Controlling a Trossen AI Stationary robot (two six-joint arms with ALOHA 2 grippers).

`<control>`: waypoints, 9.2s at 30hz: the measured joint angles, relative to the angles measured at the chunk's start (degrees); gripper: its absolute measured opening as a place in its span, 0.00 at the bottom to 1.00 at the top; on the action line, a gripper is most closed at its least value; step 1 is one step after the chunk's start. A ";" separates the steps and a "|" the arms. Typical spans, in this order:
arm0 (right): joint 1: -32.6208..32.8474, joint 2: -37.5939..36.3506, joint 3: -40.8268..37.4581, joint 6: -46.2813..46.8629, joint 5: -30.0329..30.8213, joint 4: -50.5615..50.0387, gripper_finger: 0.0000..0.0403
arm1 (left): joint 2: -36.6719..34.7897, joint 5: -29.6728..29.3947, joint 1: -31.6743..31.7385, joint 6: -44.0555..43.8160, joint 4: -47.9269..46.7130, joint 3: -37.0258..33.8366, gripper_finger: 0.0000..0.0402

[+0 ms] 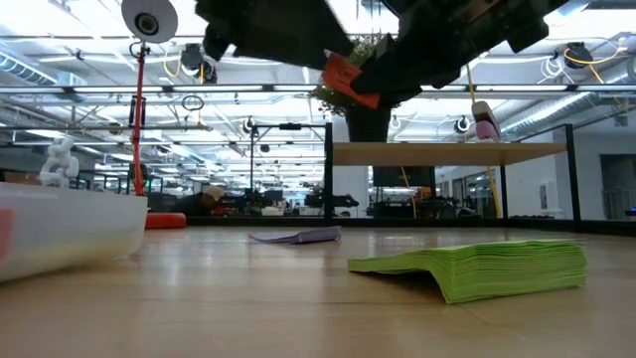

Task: Pack school essentials
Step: Put the orange eraser into the pink supply box, then put the blue sticky notepad into the pink supply box

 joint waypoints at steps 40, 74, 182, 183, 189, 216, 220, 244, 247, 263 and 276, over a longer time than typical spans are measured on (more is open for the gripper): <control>1.44 -13.05 0.04 -6.24 -0.24 -24.92 0.57 | -9.30 23.96 -6.18 -9.43 -22.85 -0.12 0.07; 1.44 -17.48 0.02 -8.64 2.95 -31.88 0.52 | -7.11 56.21 -6.92 -15.14 -34.23 -3.87 0.21; -4.53 1.48 -9.61 -28.59 16.20 2.53 0.55 | -3.11 11.47 -0.79 -17.10 -46.54 5.04 0.03; -5.39 2.72 -8.92 -29.55 16.15 2.46 0.54 | -3.11 12.99 0.80 -15.96 -46.37 5.04 0.03; -9.86 8.34 -5.83 -34.69 14.36 3.34 0.52 | -3.10 18.28 9.27 -3.15 -42.34 5.00 0.02; -14.80 17.49 -5.43 -37.01 4.12 14.59 0.26 | -2.71 39.90 26.16 13.48 -2.00 -17.28 0.02; -14.76 17.52 -5.46 -37.18 4.04 14.28 0.15 | -2.69 40.03 26.20 13.57 -1.17 -17.96 0.02; -15.33 10.89 -5.49 -33.20 3.10 8.66 0.00 | -4.39 37.21 21.95 19.59 0.72 -12.88 0.09; -15.89 10.16 -5.50 -32.06 1.04 8.01 0.00 | -4.16 31.88 20.84 19.60 1.74 -13.32 0.21; -17.64 9.69 -5.51 -28.30 -0.78 7.04 0.00 | -4.05 22.96 17.92 14.62 -0.90 -13.43 0.65; -18.54 9.69 -5.49 -25.10 -4.05 7.88 0.00 | -0.20 18.99 19.13 15.47 -0.39 -13.39 0.35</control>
